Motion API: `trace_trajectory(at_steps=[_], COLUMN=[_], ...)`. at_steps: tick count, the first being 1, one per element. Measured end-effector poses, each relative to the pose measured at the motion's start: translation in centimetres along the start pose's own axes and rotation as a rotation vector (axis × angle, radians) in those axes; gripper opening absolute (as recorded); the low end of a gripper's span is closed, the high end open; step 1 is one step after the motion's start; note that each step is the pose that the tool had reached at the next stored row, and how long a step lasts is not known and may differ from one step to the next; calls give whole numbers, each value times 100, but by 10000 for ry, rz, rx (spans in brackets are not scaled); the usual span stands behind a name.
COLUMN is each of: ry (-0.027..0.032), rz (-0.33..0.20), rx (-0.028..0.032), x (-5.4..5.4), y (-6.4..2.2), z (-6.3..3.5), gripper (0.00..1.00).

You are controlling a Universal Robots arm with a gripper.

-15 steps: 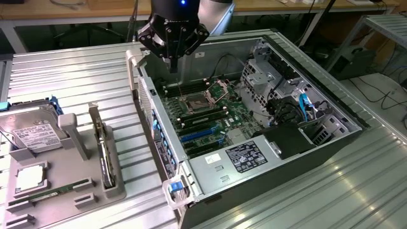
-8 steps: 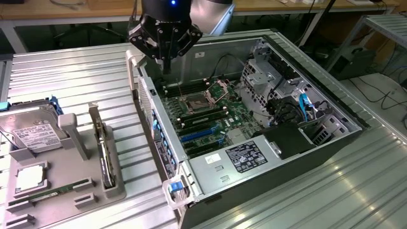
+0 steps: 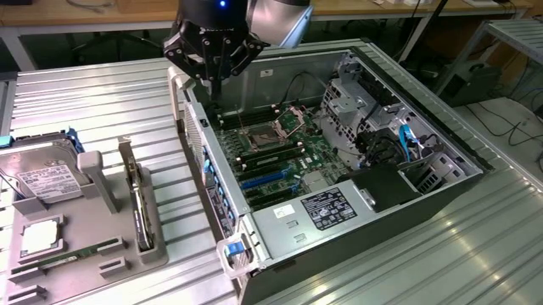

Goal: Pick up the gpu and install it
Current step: 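Reach for the gpu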

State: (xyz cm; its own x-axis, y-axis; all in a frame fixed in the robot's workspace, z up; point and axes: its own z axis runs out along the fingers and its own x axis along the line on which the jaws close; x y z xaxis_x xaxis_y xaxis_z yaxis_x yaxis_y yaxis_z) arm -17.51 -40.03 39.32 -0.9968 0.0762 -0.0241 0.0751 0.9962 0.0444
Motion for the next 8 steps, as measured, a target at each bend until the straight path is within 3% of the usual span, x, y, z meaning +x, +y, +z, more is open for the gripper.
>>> trace_trajectory(at_steps=[8], ry=[0], rz=[0], rx=[0], x=[100], y=[-11], z=[-2], gripper=[11])
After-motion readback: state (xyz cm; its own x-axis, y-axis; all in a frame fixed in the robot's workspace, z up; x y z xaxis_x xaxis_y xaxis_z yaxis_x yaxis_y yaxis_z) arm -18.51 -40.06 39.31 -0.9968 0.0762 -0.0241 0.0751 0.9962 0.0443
